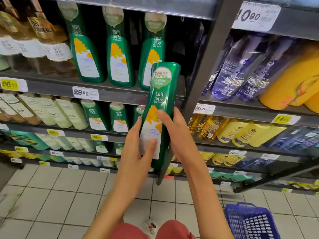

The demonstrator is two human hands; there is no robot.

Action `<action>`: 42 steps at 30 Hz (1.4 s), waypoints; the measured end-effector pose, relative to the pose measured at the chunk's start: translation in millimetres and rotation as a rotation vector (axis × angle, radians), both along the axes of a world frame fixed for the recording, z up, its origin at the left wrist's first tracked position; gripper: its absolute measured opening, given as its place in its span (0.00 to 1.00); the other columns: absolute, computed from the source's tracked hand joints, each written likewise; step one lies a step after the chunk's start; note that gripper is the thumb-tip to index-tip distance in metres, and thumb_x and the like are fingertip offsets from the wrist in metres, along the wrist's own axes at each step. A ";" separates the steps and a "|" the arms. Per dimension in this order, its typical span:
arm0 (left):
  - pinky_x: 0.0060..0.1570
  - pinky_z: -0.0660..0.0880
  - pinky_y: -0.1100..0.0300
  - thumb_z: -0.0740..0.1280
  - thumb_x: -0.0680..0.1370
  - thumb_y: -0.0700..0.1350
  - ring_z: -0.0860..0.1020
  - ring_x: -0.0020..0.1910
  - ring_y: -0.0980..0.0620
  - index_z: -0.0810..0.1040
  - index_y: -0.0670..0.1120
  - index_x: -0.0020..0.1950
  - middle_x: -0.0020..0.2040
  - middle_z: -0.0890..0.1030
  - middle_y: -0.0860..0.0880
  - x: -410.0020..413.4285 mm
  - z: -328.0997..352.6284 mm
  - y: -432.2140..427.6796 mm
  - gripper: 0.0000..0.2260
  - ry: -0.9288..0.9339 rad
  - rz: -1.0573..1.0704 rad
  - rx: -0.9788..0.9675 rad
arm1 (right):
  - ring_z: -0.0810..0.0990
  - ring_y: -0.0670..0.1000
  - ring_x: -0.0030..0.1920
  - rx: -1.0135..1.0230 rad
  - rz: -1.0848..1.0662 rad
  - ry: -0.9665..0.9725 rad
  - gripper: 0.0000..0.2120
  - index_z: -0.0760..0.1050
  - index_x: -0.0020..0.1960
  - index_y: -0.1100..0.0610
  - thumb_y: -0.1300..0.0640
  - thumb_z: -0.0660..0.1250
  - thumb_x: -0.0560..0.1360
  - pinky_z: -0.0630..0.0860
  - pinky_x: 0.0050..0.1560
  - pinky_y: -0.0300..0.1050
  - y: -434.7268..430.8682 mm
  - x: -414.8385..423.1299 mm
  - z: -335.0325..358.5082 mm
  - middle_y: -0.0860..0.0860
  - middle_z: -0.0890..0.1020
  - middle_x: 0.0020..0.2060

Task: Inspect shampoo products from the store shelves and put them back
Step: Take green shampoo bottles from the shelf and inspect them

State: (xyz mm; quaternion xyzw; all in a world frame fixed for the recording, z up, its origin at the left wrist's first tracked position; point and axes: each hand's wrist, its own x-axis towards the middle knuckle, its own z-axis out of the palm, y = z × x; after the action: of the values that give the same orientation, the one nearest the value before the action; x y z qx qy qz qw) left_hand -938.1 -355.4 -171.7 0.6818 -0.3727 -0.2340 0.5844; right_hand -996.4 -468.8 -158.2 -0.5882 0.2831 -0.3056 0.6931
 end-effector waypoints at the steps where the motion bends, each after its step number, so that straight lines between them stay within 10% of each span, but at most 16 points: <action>1: 0.66 0.61 0.71 0.62 0.69 0.60 0.60 0.69 0.69 0.52 0.57 0.74 0.69 0.62 0.64 -0.6 2.5 -1.3 0.36 -0.046 -0.002 0.018 | 0.80 0.51 0.57 0.026 0.036 -0.024 0.15 0.72 0.61 0.50 0.51 0.64 0.75 0.76 0.60 0.51 0.0 2.7 2.9 0.52 0.81 0.56; 6: 0.61 0.53 0.81 0.72 0.71 0.47 0.57 0.66 0.68 0.47 0.47 0.76 0.70 0.61 0.55 0.7 -4.7 -0.6 0.43 -0.243 0.039 0.107 | 0.79 0.48 0.59 -0.035 0.218 0.048 0.24 0.70 0.67 0.50 0.50 0.67 0.72 0.76 0.59 0.46 2.2 10.4 4.5 0.48 0.80 0.58; 9: 0.55 0.64 0.79 0.68 0.74 0.49 0.67 0.62 0.71 0.61 0.58 0.70 0.64 0.72 0.65 9.2 -10.7 15.7 0.27 0.057 -0.129 0.019 | 0.73 0.47 0.65 -0.053 0.280 0.138 0.30 0.68 0.70 0.51 0.39 0.66 0.72 0.70 0.66 0.49 -4.2 9.4 -0.6 0.47 0.76 0.64; 13: 0.44 0.78 0.65 0.67 0.66 0.55 0.82 0.50 0.54 0.79 0.49 0.55 0.49 0.84 0.52 26.4 -24.3 25.6 0.20 0.602 -0.287 -0.030 | 0.76 0.53 0.64 0.140 0.312 0.120 0.34 0.69 0.70 0.54 0.36 0.62 0.69 0.68 0.68 0.56 -9.2 8.0 -5.2 0.52 0.78 0.64; 25: 0.51 0.72 0.72 0.58 0.75 0.60 0.76 0.57 0.64 0.71 0.66 0.62 0.58 0.79 0.63 61.3 -16.0 19.1 0.16 0.217 -0.318 0.150 | 0.80 0.52 0.56 0.218 0.193 -0.009 0.16 0.66 0.68 0.58 0.60 0.57 0.81 0.78 0.55 0.50 -11.7 12.1 7.2 0.55 0.79 0.59; 30: 0.66 0.64 0.58 0.64 0.63 0.70 0.58 0.70 0.62 0.42 0.51 0.76 0.73 0.57 0.59 27.9 2.9 12.0 0.52 -0.390 -0.069 0.406 | 0.79 0.47 0.54 0.162 0.023 0.011 0.19 0.61 0.70 0.57 0.60 0.59 0.80 0.77 0.54 0.43 -1.9 25.2 14.5 0.52 0.77 0.58; 33: 0.65 0.65 0.58 0.74 0.64 0.57 0.59 0.71 0.53 0.44 0.45 0.76 0.73 0.57 0.50 15.5 -0.7 5.6 0.53 -0.533 0.076 0.437 | 0.79 0.44 0.49 0.205 -0.022 -0.008 0.21 0.61 0.69 0.57 0.59 0.63 0.78 0.78 0.49 0.39 4.8 29.3 14.8 0.49 0.78 0.54; 37: 0.44 0.73 0.70 0.71 0.66 0.52 0.77 0.50 0.61 0.67 0.60 0.66 0.51 0.79 0.59 34.4 -2.8 15.5 0.30 -0.084 -0.145 0.205 | 0.80 0.49 0.55 0.107 0.035 0.130 0.25 0.65 0.68 0.54 0.48 0.67 0.75 0.76 0.59 0.49 0.4 21.0 17.3 0.53 0.79 0.57; 42: 0.52 0.74 0.68 0.66 0.70 0.57 0.76 0.61 0.59 0.74 0.68 0.58 0.61 0.78 0.59 43.4 -1.1 27.2 0.17 0.392 -0.420 0.020 | 0.79 0.53 0.59 0.251 0.250 0.150 0.31 0.71 0.67 0.55 0.39 0.64 0.69 0.71 0.65 0.55 -2.0 14.4 10.6 0.53 0.81 0.59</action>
State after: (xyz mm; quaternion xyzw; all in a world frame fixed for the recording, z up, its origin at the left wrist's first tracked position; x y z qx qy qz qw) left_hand -894.7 -328.2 -172.7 0.5371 -0.3835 -0.4808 0.5773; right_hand -982.0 -470.7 -147.6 -0.5489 0.2946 -0.1348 0.7705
